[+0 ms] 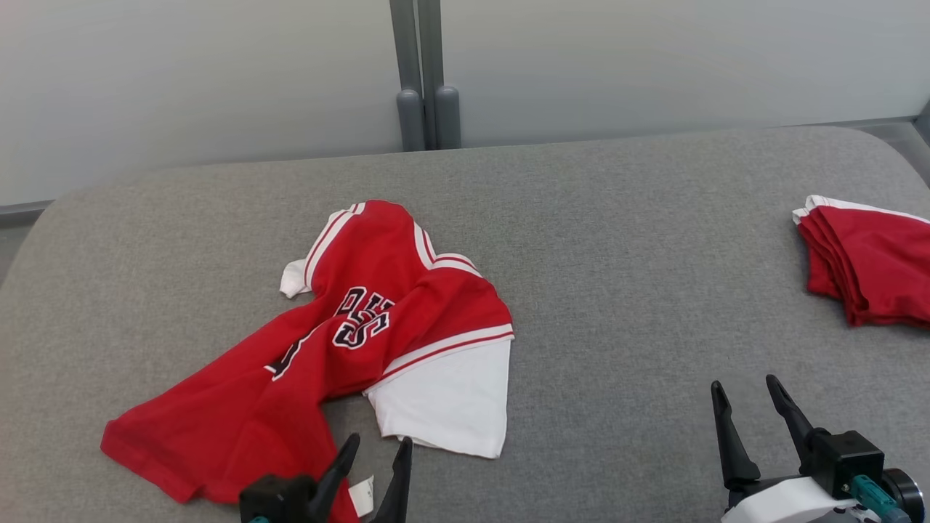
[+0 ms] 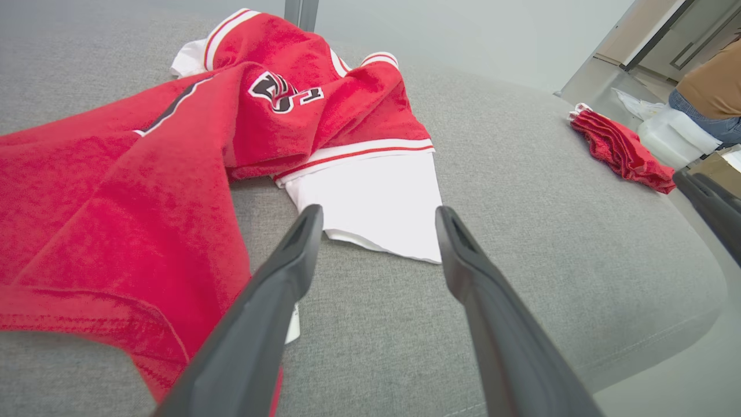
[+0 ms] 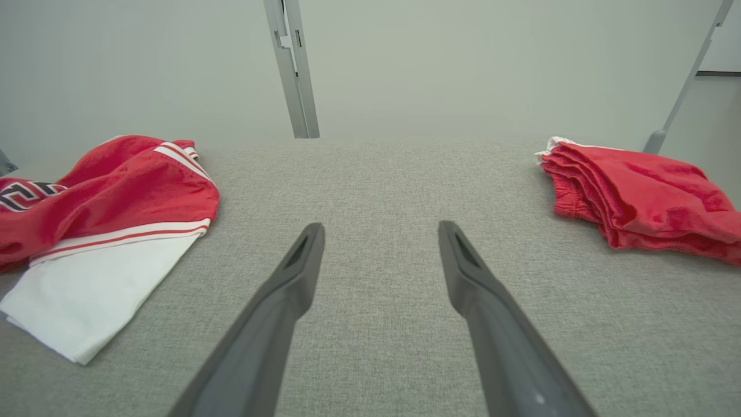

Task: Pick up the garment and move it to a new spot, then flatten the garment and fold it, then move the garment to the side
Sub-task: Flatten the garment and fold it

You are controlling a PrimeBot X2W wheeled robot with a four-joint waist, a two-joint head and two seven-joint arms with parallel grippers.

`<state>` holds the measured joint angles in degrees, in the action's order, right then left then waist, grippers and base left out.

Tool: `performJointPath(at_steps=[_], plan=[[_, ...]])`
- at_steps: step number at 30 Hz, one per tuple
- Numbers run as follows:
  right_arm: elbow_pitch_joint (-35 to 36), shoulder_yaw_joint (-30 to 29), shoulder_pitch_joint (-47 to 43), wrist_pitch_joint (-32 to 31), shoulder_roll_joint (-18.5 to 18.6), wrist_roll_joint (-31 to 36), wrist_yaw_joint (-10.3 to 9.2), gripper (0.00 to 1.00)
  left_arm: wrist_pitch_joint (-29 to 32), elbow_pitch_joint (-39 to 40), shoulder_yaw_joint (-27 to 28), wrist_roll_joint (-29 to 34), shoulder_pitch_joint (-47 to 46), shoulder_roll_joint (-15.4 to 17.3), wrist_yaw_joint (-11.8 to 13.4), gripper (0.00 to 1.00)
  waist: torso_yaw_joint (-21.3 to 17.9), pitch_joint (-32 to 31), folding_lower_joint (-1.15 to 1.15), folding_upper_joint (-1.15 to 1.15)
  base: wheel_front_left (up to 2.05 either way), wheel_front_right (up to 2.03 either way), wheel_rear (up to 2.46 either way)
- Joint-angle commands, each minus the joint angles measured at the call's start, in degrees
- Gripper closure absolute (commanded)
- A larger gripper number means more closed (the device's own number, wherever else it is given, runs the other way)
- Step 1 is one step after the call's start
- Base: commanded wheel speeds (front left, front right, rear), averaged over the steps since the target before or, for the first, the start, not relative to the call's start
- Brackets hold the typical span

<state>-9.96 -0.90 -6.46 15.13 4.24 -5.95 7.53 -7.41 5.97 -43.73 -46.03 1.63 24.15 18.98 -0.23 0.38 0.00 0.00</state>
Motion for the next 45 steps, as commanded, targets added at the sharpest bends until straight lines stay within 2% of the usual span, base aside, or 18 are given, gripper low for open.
performJointPath(at_steps=[1, 4, 7, 10, 13, 23, 24, 26, 28, 29, 32, 39, 45], plan=[[0.2, 0.1, 0.8, 0.0, 0.2, 0.4, -0.09, 0.00, -1.5, -0.3, 0.2, 2.0, -1.6, -0.1, 0.7, 0.00, -1.1, 0.2, 0.00, 0.00, 0.00, 0.00, 0.00], [0.2, 0.4, 1.1, 0.0, 0.3, 0.4, -0.09, 0.00, -2.3, -2.7, -1.0, 3.9, -4.3, -2.1, 0.1, 0.00, -2.0, 0.5, 0.00, 0.00, 0.00, 0.00, 0.00], [0.0, 0.9, 1.7, 0.0, 0.5, 0.1, -0.09, 0.00, -0.4, -8.7, -3.0, 6.5, -9.8, -3.7, -0.3, 0.00, -3.1, 1.2, 0.00, 0.00, 0.00, 0.00, 0.00], [0.2, 1.2, 2.6, 0.0, 0.5, -0.2, -0.09, 0.00, 0.9, -14.7, -2.1, 7.5, -15.5, -6.0, 0.4, 0.00, -4.5, 2.2, 0.00, 0.00, 0.00, 0.00, 0.00], [-0.1, 1.4, 3.4, 0.0, 0.3, -0.6, -0.09, 0.00, 3.8, -21.1, -1.8, 8.9, -21.6, -6.1, 0.8, 0.00, -6.4, 3.4, 0.00, 0.00, 0.00, 0.00, 0.00], [-0.8, 1.0, 5.9, 0.0, -0.3, -2.2, -0.09, 0.00, 13.2, -37.0, -4.1, 9.6, -33.6, -4.1, -5.0, 0.00, -12.6, 7.2, 0.00, 0.00, 0.00, 0.00, 0.00], [-0.8, 0.9, 6.3, 0.0, -0.3, -2.3, -0.09, 0.00, 13.9, -38.8, -4.4, 9.5, -34.5, -4.0, -6.0, 0.11, -13.4, 7.6, 0.00, 0.00, 0.00, 0.00, 0.00], [-0.9, 1.1, 7.0, 0.0, -0.5, -2.4, -0.09, 0.00, 14.5, -42.0, -4.4, 9.0, -35.8, -4.0, -7.3, 1.00, -14.7, 8.3, 0.00, 0.00, 0.00, 0.00, 0.00], [-1.0, 1.0, 7.4, 0.0, -0.6, -2.7, -0.09, 0.00, 14.1, -45.1, -4.7, 9.7, -37.0, -3.9, -7.9, 1.00, -15.9, 8.9, 0.00, 0.00, 0.00, 0.00, 0.00], [-1.1, 0.9, 7.6, 0.0, -0.6, -2.7, -0.09, 0.00, 13.0, -46.4, -4.1, 10.0, -37.8, -3.8, -6.8, 1.00, -16.3, 9.2, 0.00, 0.00, 0.00, 0.00, 0.00], [-1.2, 0.6, 8.2, 0.0, -0.8, -3.0, -0.09, 0.00, 8.0, -49.5, -3.3, 11.0, -39.7, -4.8, -6.0, 1.00, -18.0, 9.9, 0.00, 0.00, 0.00, 0.00, 0.00], [-1.4, 0.0, 9.2, 0.0, -0.9, -3.4, -0.09, 0.00, -3.5, -52.9, -4.0, 13.3, -45.7, -8.0, -10.5, 1.00, -21.5, 11.2, 0.00, 0.00, 0.00, 0.00, 0.00], [-1.9, 0.0, 9.5, 0.0, -1.1, -3.6, -0.09, 0.00, -7.3, -54.5, -4.5, 14.8, -51.2, -12.1, -14.9, 1.00, -24.8, 11.8, 0.00, 0.00, 0.00, 0.00, 0.00]])
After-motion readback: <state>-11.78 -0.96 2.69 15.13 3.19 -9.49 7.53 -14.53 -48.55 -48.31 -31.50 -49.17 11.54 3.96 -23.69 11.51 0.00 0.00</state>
